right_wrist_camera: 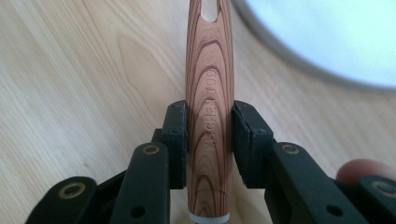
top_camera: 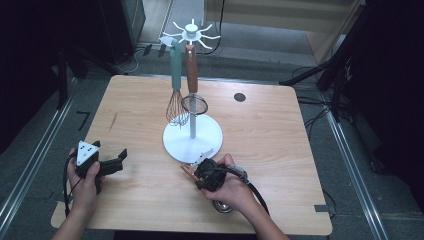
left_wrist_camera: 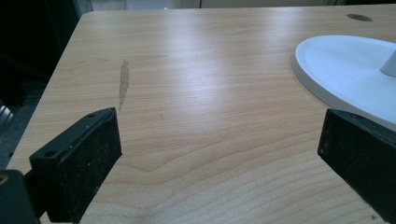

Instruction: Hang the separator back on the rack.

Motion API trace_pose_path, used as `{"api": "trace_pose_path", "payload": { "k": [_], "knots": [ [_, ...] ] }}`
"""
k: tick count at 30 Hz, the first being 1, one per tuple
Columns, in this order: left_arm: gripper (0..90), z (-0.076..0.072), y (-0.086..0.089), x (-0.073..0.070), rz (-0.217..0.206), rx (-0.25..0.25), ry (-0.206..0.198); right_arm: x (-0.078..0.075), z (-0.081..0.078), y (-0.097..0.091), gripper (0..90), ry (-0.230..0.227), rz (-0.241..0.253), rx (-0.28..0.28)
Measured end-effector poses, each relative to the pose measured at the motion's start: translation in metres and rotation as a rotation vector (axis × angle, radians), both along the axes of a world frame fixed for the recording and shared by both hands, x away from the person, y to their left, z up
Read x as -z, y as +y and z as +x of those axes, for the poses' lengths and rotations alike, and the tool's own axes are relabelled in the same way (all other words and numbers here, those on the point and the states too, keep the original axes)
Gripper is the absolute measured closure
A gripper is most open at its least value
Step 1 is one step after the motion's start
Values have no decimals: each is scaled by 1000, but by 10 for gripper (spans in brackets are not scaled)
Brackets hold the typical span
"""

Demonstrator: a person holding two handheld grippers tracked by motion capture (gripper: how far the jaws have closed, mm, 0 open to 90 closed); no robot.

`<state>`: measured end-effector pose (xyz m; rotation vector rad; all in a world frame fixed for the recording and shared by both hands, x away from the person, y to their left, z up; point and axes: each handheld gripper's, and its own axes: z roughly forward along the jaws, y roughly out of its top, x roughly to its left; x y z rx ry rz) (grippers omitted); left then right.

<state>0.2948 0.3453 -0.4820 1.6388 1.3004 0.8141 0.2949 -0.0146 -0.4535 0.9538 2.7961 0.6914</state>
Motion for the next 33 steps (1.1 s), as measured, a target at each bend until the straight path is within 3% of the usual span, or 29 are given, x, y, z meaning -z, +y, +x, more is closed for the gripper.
{"api": "trace_pose_path", "payload": {
  "k": [8, 17, 23, 30, 33],
  "knots": [
    [1, 0, 0, 0, 0, -2, -1, -9, -5, -8, 697, -112, 153, -24],
    [1, 0, 0, 0, 0, -2, -1, -14, -10, -15, 696, -221, 306, 12],
    [1, 0, 0, 0, 0, -2, 1, -20, -12, -19, 697, -271, 404, 32],
    [1, 0, 0, 0, 0, -2, 1, -26, -15, -25, 696, -320, 471, 45],
    [1, 0, 0, 0, 0, -1, 0, -29, -16, -26, 696, -319, 505, 47]
  ]
}}
